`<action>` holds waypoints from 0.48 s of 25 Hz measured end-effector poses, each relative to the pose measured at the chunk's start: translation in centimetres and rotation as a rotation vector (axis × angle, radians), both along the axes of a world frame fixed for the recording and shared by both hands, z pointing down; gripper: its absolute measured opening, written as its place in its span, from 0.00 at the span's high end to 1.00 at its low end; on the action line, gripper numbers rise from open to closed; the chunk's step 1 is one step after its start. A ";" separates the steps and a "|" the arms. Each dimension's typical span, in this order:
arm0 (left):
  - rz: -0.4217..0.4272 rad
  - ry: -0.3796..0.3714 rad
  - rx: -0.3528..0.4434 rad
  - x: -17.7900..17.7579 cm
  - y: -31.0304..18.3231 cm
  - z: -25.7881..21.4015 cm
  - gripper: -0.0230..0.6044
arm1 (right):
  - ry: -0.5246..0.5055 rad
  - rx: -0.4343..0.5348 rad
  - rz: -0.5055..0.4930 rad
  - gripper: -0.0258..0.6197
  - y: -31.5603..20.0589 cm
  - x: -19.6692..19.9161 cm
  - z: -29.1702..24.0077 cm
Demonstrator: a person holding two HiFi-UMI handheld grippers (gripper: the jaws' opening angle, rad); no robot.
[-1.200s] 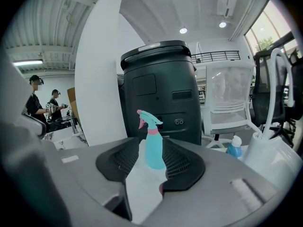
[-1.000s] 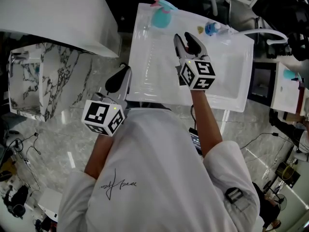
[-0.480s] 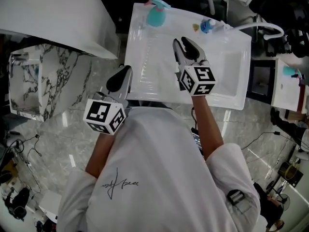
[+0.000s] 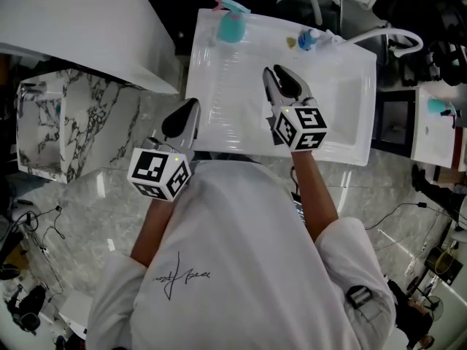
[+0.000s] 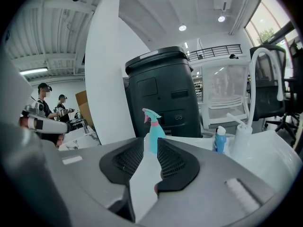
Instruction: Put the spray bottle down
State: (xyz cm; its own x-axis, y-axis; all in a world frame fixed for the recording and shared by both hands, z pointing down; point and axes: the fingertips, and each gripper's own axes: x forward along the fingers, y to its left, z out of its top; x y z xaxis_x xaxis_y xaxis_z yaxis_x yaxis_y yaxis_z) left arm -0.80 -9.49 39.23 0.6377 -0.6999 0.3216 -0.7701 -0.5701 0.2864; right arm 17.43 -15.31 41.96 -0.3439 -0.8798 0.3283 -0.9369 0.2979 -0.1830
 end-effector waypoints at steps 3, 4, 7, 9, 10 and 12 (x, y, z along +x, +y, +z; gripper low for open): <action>-0.003 -0.003 0.005 0.1 0.3 -0.1 0.89 | -0.009 -0.002 0.002 0.85 0.5 0.1 0.0; -0.004 -0.003 0.006 0.1 0.3 -0.1 0.89 | -0.010 -0.002 0.002 0.85 0.7 0.1 0.0; -0.008 -0.004 0.012 0.1 0.5 -0.2 0.89 | -0.012 0.002 -0.002 0.85 1.2 0.2 -0.4; -0.014 -0.004 0.017 0.0 0.4 -0.3 0.89 | -0.013 0.005 0.000 0.86 1.6 0.3 -0.7; -0.017 -0.005 0.019 0.0 0.4 -0.3 0.89 | -0.014 0.005 0.001 0.86 1.7 0.5 -0.8; -0.022 -0.007 0.023 -0.1 0.3 -0.3 0.89 | -0.012 0.005 0.005 0.86 2.1 0.8 -0.9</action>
